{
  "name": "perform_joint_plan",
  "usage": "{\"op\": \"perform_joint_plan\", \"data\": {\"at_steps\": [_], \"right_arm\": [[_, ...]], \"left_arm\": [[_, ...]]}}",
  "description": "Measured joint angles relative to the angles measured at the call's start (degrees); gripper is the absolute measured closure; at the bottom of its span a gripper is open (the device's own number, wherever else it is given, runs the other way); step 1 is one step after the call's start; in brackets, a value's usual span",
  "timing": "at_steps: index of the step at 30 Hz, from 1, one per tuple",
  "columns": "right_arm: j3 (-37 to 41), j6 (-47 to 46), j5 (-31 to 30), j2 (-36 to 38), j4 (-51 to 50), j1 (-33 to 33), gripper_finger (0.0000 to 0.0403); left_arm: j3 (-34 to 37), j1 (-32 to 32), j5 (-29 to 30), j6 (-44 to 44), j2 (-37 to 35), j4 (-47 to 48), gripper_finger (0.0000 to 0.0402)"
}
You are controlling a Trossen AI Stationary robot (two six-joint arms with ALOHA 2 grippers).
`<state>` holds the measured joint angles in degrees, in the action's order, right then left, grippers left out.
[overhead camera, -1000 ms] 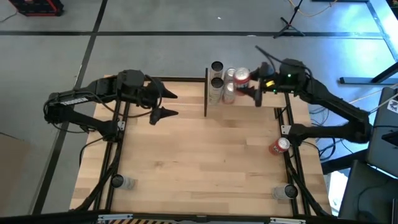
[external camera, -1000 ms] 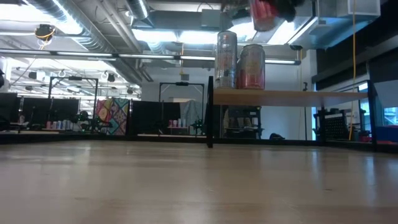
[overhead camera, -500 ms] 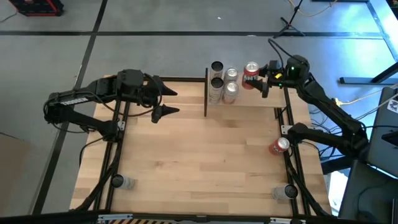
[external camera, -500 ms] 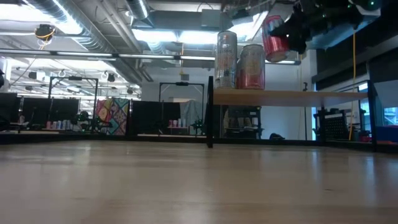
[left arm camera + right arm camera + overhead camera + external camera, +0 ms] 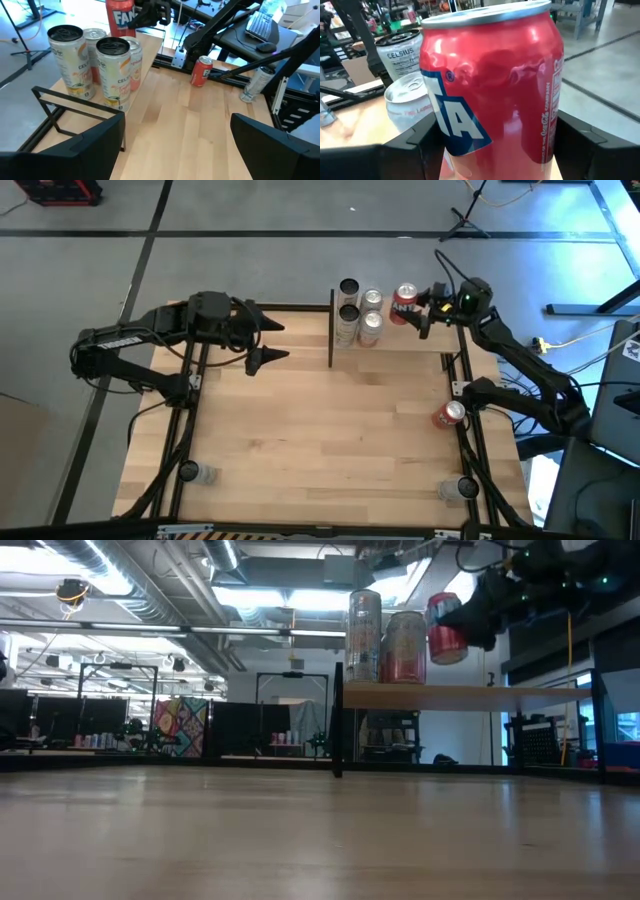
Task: Place canned beverage on shelf
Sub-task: Put the top orange soda can onto the shelf
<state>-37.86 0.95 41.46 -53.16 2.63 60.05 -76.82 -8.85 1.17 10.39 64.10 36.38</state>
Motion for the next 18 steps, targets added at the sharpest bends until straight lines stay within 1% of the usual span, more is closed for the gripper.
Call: {"op": "perform_joint_plan", "data": {"at_steps": [6,9,15,18], "right_arm": [[5.7,-2.3,-0.5,-2.3,9.3,0.0,0.0135],[6.5,-2.2,-0.5,-3.8,12.8,0.0,0.0135],[7.7,-1.6,-0.8,-8.0,15.6,0.0,0.0135],[7.7,-0.5,-0.9,-9.6,15.3,0.0,0.0135]], "left_arm": [[0.0,0.0,1.8,0.0,0.0,0.0,0.0051],[0.0,0.0,1.8,0.0,0.0,0.0,0.0051],[0.0,0.0,4.2,0.0,0.0,0.0,0.0051],[0.0,0.0,4.3,0.0,0.0,0.0,0.0051]]}}
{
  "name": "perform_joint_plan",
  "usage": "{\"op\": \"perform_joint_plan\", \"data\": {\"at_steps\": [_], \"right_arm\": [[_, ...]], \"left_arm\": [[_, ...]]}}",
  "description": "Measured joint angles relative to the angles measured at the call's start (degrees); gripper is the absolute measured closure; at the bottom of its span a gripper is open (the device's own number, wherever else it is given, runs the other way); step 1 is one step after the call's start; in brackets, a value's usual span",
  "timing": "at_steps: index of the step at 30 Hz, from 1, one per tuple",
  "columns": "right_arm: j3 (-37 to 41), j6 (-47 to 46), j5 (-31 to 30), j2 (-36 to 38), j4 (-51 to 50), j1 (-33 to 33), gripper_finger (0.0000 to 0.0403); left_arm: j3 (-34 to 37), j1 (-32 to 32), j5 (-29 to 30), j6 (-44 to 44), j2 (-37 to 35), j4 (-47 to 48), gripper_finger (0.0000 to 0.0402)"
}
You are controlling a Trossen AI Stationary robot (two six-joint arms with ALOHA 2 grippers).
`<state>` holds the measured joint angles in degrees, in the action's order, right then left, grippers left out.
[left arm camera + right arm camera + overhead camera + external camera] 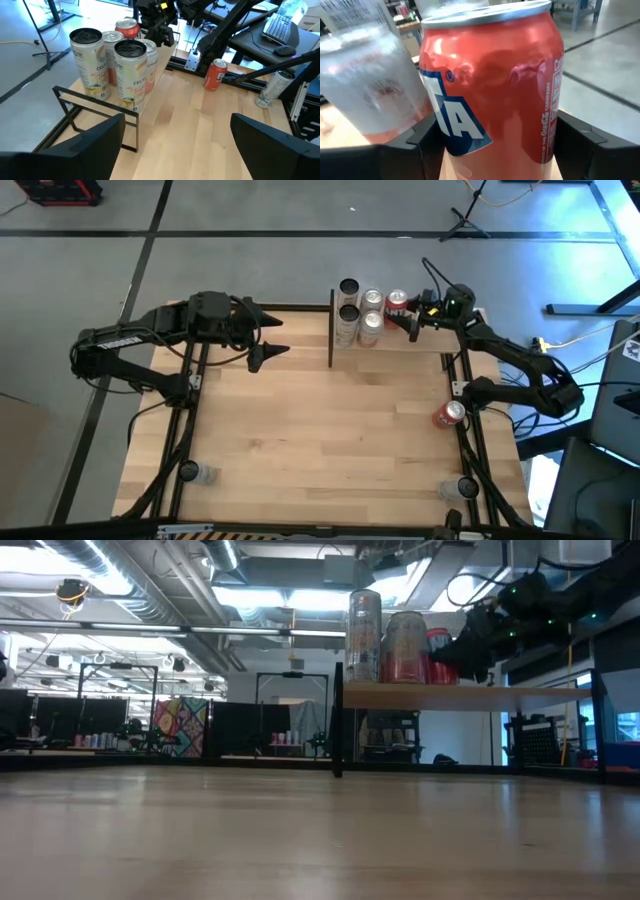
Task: Place canned beverage on shelf
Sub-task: Put the top orange soda can onto the shelf
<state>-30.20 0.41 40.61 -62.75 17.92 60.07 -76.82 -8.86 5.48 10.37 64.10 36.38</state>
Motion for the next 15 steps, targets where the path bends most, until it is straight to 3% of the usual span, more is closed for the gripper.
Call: {"op": "perform_joint_plan", "data": {"at_steps": [12,15], "right_arm": [[-0.1,0.0,1.0,-1.6,1.2,0.0,0.0135],[-0.1,-0.1,0.7,-1.6,0.9,0.0,0.0097]], "left_arm": [[0.0,0.0,0.0,0.0,0.0,0.0,0.0051],[0.0,0.0,0.0,0.0,0.0,0.0,0.0051]]}}
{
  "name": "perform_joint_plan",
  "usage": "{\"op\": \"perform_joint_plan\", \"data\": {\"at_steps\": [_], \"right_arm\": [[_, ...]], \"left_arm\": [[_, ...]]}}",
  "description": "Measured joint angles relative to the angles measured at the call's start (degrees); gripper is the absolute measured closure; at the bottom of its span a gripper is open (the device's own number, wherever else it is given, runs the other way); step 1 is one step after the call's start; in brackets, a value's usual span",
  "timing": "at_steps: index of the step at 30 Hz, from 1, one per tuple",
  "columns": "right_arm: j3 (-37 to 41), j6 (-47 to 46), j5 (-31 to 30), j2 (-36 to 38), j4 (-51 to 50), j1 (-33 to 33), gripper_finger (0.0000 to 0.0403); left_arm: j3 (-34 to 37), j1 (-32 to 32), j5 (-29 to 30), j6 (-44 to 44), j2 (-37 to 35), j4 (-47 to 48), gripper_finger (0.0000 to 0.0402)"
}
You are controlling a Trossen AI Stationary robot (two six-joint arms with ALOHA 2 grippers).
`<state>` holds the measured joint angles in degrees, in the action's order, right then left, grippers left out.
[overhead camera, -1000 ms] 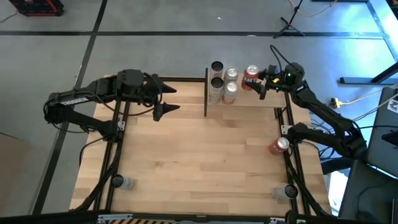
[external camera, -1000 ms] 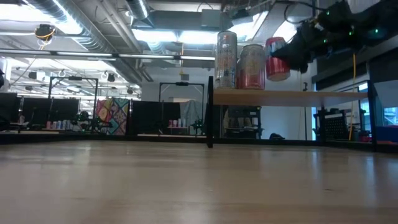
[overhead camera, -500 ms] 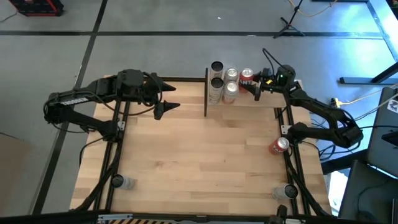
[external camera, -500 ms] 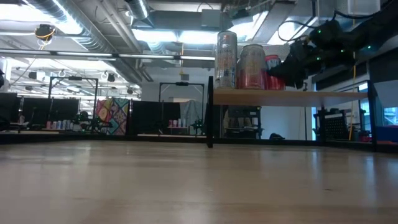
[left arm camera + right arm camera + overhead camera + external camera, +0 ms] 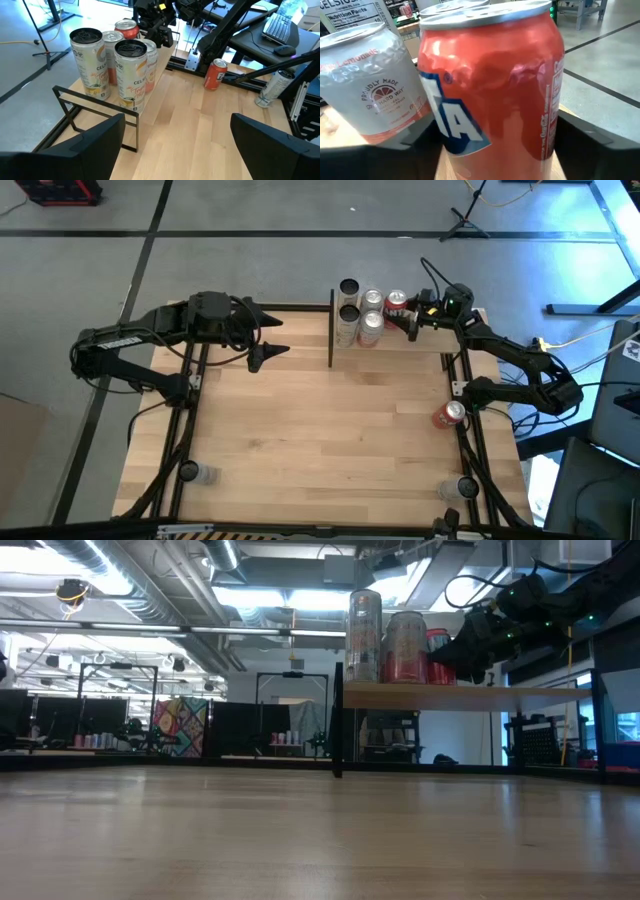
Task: Place canned beverage on shelf
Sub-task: Put the top orange soda can onto the shelf, then put the orange soda can onto the shelf
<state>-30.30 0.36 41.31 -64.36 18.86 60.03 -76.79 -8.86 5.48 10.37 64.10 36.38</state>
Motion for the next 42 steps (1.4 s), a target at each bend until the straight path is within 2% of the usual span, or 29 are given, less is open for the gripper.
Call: {"op": "perform_joint_plan", "data": {"at_steps": [3,5,13,19,26,30,33,38,42], "right_arm": [[0.0,-0.2,-0.3,0.4,-0.8,0.0,0.0031],[0.0,-0.4,-0.5,1.6,-1.1,0.0,0.0018],[-2.4,-0.1,-1.6,9.3,-4.9,0.0,0.0074],[-9.3,5.0,-7.2,13.6,-18.3,0.0,0.0084],[-20.6,6.0,-7.2,14.8,-35.4,-0.7,0.0084],[-27.0,6.0,-8.8,14.7,-44.8,-5.5,0.0084],[-31.4,4.5,-13.4,14.7,-51.6,-11.4,0.0084],[-36.3,-3.3,-21.5,14.6,-61.4,-21.9,0.0084],[-39.0,-11.5,-25.5,14.6,-69.5,-29.7,0.0084]], "left_arm": [[0.0,0.0,0.0,0.0,0.0,0.0,0.0051],[0.0,0.0,0.0,0.0,0.0,0.0,0.0051],[0.0,0.0,0.0,0.0,0.0,0.0,0.0051],[0.0,0.0,0.0,-0.3,0.0,0.0,0.0051],[0.0,0.0,0.0,-0.4,0.0,0.0,0.0051],[0.0,0.0,0.0,-0.4,0.0,0.0,0.0051],[0.0,0.0,0.0,-0.5,0.0,0.0,0.0051],[0.0,0.0,-0.1,-0.5,0.0,0.0,0.0051],[0.0,0.1,-0.5,-0.4,0.0,0.0,0.0051]]}}
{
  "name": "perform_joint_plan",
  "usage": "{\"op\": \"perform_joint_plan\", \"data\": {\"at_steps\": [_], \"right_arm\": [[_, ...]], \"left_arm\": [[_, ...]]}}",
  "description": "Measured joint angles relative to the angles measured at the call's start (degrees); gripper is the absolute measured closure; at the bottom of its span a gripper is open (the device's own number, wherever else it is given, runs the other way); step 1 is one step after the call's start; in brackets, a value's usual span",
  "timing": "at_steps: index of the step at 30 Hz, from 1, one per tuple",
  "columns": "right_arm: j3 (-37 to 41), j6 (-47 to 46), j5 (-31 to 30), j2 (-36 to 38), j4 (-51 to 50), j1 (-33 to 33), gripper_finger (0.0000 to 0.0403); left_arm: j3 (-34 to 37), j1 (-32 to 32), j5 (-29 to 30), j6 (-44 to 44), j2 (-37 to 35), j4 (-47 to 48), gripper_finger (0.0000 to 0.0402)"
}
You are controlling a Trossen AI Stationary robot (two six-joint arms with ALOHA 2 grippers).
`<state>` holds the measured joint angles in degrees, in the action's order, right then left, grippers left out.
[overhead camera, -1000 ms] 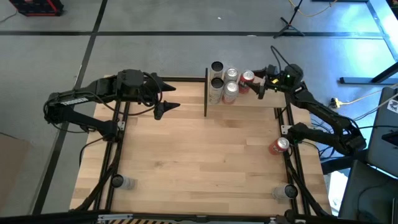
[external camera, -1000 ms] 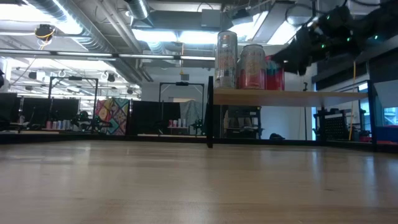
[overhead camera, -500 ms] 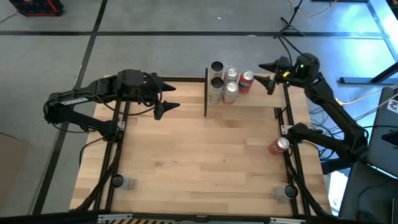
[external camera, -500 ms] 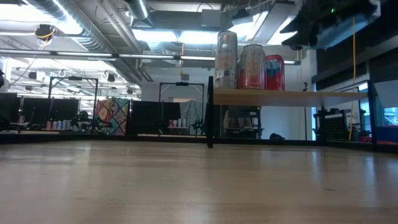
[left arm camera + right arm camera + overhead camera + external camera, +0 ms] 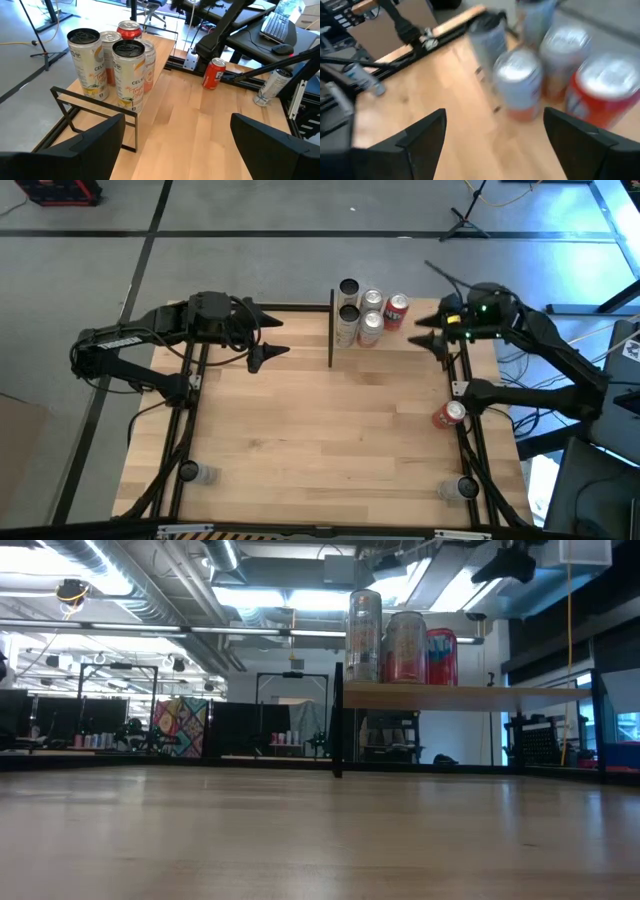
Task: Place canned beverage on shelf
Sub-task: Put the orange soda can onto the shelf
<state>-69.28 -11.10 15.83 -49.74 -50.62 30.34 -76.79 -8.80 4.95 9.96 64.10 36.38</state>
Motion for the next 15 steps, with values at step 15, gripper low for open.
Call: {"op": "perform_joint_plan", "data": {"at_steps": [15], "right_arm": [[-0.3,-31.6,-7.4,-0.1,-29.8,-23.9,0.0084]], "left_arm": [[0.0,0.0,-0.1,0.0,0.0,0.0,0.0051]]}}
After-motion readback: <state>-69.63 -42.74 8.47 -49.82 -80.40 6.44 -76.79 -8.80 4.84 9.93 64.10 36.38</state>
